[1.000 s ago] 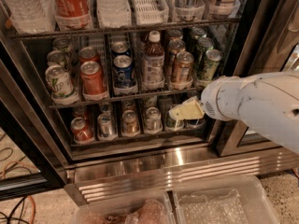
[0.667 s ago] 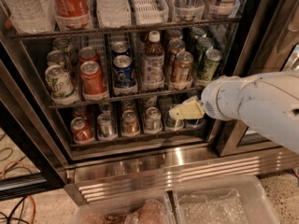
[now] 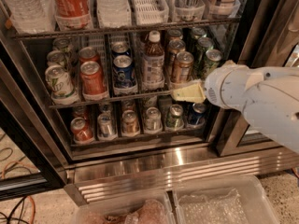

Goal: Pick orange can from middle shelf of fridge

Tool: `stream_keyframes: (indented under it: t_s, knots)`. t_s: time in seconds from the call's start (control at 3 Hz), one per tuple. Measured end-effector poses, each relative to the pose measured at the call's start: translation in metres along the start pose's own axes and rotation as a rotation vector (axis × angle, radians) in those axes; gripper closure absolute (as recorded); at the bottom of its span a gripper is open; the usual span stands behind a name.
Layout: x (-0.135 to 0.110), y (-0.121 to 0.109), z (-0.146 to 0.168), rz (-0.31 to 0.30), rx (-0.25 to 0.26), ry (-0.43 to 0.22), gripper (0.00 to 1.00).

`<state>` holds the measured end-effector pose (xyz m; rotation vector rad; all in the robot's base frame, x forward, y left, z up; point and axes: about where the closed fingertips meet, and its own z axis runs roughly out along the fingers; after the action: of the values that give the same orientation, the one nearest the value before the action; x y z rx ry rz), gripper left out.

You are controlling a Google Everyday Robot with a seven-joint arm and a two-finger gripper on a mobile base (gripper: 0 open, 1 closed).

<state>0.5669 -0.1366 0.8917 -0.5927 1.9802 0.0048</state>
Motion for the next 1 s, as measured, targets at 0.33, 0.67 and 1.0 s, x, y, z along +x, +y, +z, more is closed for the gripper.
stream_keyframes:
  t_s: [0.33,0.67,1.0]
  knots:
    - [-0.011,-0.027,-0.010,0.010,0.073,-0.057,0.00]
    - [-0.015,-0.030,-0.016,0.031,0.101,-0.073,0.00]
    - [-0.024,-0.015,-0.015,0.113,0.083,-0.102,0.00]
